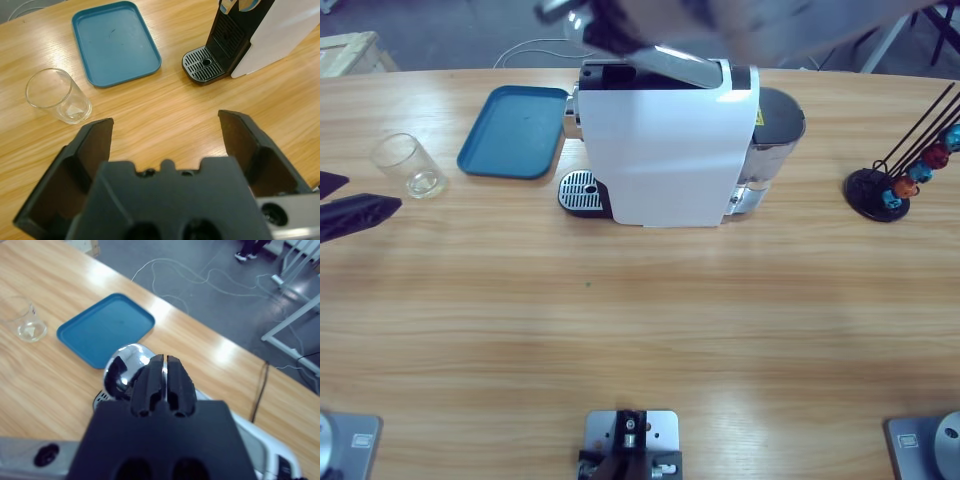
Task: Pour coffee
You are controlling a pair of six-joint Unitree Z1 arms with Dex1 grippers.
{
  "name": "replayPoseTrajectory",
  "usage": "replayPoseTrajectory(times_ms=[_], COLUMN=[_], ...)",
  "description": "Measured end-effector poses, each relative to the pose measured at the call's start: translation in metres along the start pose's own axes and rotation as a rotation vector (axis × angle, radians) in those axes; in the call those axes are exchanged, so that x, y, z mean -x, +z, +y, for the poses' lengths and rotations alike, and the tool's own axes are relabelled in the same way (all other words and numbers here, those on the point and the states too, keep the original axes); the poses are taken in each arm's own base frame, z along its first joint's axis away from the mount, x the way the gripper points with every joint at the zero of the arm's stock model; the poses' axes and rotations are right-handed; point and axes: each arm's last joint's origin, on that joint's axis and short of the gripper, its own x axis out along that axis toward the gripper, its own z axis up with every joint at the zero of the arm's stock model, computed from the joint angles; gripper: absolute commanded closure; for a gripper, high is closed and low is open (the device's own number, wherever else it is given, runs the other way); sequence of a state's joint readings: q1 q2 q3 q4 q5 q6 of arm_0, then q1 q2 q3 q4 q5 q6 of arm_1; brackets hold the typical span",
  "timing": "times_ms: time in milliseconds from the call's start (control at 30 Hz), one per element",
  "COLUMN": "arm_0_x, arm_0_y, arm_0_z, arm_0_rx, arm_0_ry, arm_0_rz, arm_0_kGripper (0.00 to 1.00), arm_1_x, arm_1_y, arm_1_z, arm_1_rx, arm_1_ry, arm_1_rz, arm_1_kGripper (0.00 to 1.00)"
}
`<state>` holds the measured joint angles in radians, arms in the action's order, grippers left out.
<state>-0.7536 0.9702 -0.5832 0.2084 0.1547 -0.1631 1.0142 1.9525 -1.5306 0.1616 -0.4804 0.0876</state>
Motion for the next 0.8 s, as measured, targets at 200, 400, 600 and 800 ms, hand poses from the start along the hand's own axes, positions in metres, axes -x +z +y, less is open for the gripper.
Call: replayPoseTrajectory(times_ms=[200, 400, 600, 800], arm_0_x=[0.000, 0.000, 0.000, 0.000], arm_0_y=[0.000, 0.000, 0.000, 0.000], arm_0_z=[0.000, 0.000, 0.000, 0.000], arm_0_rx=[0.000, 0.000, 0.000, 0.000], arm_0_ry=[0.000, 0.000, 0.000, 0.000], arm_0_rz=[0.000, 0.000, 0.000, 0.000], arm_0_kGripper=[0.092, 0.092, 0.092, 0.092], arm_1_x=[-0.004, -0.011, -0.020, -0.027], arm_1_y=[-0.001, -0.005, -0.009, -0.018], arm_1_z=[0.003, 0.006, 0.001, -0.005], arm_1_rx=[-0.027, -0.068, -0.128, -0.177], arm_1_ry=[0.002, -0.001, -0.011, -0.022], arm_1_rz=[0.001, 0.012, 0.015, 0.012], arm_1_kGripper=[1.000, 1.000, 1.000, 1.000])
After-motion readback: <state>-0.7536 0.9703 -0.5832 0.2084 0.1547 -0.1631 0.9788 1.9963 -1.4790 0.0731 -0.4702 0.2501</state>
